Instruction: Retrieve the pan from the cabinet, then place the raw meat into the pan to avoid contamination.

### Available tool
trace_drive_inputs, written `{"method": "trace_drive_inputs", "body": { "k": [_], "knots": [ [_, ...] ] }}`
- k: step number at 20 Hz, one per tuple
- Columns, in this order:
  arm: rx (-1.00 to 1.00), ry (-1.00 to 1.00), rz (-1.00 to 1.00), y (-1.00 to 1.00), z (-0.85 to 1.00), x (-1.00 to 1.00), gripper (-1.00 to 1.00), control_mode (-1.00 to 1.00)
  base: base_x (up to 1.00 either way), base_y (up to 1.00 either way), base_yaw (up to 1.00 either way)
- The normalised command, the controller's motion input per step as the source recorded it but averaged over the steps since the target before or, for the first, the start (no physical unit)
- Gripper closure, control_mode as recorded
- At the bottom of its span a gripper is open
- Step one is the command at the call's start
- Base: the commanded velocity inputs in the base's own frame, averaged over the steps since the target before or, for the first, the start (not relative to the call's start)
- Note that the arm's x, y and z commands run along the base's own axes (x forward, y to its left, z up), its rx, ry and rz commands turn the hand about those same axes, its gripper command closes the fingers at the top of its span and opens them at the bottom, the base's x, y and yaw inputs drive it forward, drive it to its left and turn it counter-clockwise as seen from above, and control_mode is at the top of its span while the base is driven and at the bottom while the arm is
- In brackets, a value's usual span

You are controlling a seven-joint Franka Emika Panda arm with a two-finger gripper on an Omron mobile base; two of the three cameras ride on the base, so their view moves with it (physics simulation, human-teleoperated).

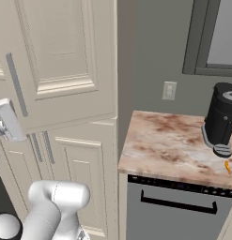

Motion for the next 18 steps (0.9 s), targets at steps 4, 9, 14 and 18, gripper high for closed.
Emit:
{"method": "trace_drive_inputs", "body": {
  "k": [4, 9, 14, 18],
  "knots": [
    [0.0, -0.12, -0.15, -0.43, 0.28, -0.37, -1.0, -1.0, 0.0, 0.0, 0.0],
    [-0.02, -0.07, -0.16, -0.49, 0.25, -0.4, -1.0, -1.0, 0.0, 0.0, 0.0],
    [0.0, 0.0, -0.18, -0.58, 0.18, -0.33, -1.0, -1.0, 0.0, 0.0, 0.0],
    [0.0, 0.05, -0.18, -0.63, 0.09, -0.33, -1.0, -1.0, 0.0, 0.0, 0.0]
  ]
}}
